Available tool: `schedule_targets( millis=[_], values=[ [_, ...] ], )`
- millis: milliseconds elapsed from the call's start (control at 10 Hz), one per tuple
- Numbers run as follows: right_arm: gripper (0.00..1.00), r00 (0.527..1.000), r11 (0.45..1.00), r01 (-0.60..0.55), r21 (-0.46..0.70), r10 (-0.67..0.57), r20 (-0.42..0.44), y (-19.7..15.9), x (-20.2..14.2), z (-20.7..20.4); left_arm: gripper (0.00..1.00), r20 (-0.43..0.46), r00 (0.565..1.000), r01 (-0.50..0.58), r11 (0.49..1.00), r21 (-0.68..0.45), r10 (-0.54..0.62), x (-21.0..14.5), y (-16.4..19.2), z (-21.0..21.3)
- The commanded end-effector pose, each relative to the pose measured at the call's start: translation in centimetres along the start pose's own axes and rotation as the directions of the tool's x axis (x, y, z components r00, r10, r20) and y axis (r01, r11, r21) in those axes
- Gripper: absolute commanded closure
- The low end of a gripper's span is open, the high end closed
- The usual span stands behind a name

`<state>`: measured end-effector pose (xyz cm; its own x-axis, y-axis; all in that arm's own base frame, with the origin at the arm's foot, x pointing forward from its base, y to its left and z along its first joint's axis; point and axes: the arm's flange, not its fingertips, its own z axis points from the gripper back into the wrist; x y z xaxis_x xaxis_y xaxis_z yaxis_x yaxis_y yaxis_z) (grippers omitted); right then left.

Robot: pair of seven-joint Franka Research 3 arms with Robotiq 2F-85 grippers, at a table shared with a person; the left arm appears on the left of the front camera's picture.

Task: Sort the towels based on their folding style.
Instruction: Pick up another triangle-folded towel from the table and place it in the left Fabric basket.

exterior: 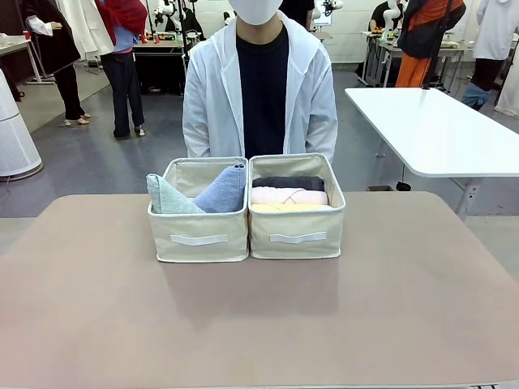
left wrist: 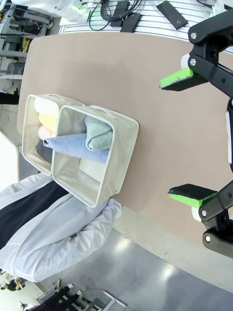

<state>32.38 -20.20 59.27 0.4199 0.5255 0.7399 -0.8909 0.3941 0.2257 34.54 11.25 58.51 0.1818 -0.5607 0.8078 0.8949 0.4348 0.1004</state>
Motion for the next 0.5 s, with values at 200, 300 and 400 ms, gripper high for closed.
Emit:
schedule_targets(
  millis=[200, 300, 400],
  values=[
    [0.00, 0.999, 1.000, 0.014, 0.006, -0.015, 0.030, 0.51, 0.12, -0.75, 0.00, 0.004, 1.000, 0.003, 1.000, -0.001, -0.003, 0.01, -0.12, -0.08],
    [0.00, 0.999, 1.000, 0.014, 0.006, -0.015, 0.030, 0.51, 0.12, -0.75, 0.00, 0.004, 1.000, 0.003, 1.000, -0.001, -0.003, 0.01, -0.12, -0.08],
    [0.00, 0.999, 1.000, 0.014, 0.006, -0.015, 0.030, 0.51, 0.12, -0.75, 0.00, 0.004, 1.000, 0.003, 1.000, -0.001, -0.003, 0.01, -0.12, -0.08]
  ],
)
